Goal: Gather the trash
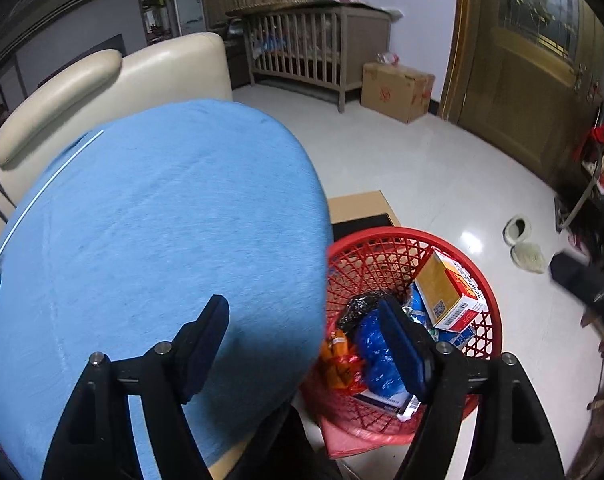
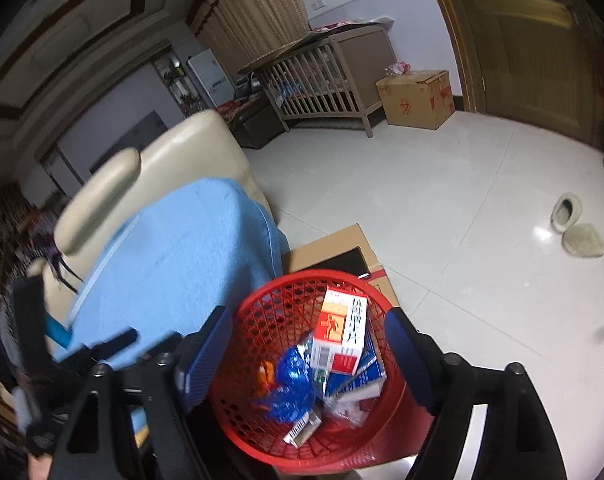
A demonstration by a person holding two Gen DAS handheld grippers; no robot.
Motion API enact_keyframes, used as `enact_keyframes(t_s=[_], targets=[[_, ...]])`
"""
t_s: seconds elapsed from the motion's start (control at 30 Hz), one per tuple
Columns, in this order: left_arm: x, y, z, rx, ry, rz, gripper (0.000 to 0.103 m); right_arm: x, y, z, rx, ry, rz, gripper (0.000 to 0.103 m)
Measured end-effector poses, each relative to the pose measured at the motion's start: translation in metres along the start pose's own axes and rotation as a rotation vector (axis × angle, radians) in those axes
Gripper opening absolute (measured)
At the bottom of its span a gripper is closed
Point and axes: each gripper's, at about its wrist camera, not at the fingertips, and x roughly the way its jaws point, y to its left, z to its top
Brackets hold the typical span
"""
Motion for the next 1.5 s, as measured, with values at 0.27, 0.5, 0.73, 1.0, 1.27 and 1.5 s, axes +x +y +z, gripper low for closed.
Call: enact_keyframes(t_s=[0.27, 0.5, 0.73, 1.0, 1.27, 1.5], targets=[[-0.032, 0.034, -0.03, -0.027, -0.043, -0.036, 0.078, 0.007, 0.033, -0.037, -0.17, 0.091, -0.178, 0.085], [-0.049, 0.053, -0.054, -0.036, -0.074, -0.032, 0.088, 0.011, 0.054, -0.065, -0.265, 0.147, -0.318, 0.085], [-0.064, 0.071, -0.071, -0.052, -0.088, 0.002, 0.089, 0.011, 0.089, -0.084, -0.367, 0.145, -0.337, 0.085], [-0.076, 0.081, -0.082, -0.073, -0.122, 0.051, 0.089, -0.008, 0.109, -0.085, -0.316, 0.047, -0.301, 0.085], [-0.075, 0.074, -0.087, -0.059, -0.128, 0.059, 0.089, -0.015, 0.113, -0.09, -0.275, -0.007, -0.296, 0.085], [-0.072, 0.067, -0.087, -0.043, -0.127, 0.054, 0.089, -0.013, 0.102, -0.089, -0.243, -0.001, -0.301, 0.085]])
